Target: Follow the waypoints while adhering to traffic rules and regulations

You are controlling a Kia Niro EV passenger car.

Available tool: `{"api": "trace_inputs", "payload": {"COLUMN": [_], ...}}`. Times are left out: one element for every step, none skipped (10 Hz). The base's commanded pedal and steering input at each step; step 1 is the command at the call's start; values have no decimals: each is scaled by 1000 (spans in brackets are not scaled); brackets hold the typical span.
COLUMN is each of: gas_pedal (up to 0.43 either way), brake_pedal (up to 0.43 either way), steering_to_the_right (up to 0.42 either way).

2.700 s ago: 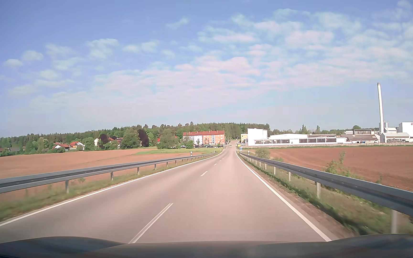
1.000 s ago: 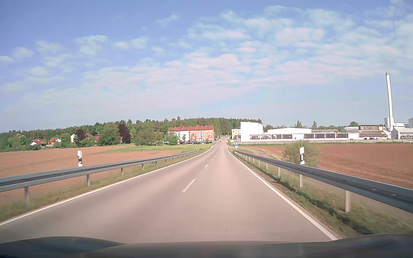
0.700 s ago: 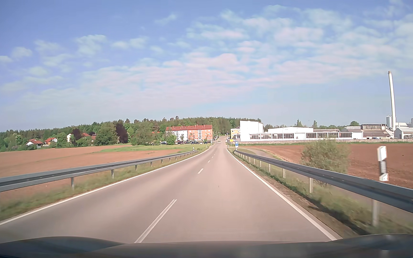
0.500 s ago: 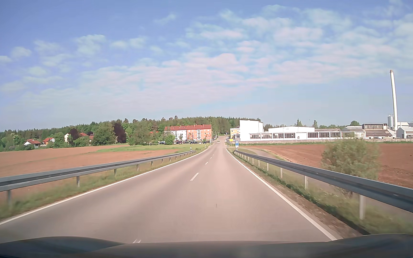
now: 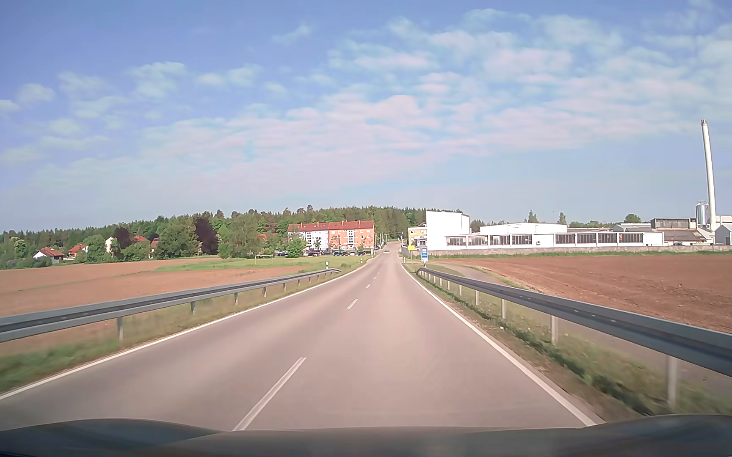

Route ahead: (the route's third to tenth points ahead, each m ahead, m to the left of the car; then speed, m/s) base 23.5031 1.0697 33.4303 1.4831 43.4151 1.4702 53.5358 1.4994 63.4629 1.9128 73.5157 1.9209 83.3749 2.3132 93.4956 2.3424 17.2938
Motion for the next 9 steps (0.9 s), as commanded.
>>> {"api": "trace_inputs", "payload": {"gas_pedal": [0,0,0,0,0,0,0,0,0], "brake_pedal": [79,98,104,122,134,146,159,159,165], "steering_to_the_right": [-3,-3,-3,-3,-3,-3,-2,-1,-1]}}
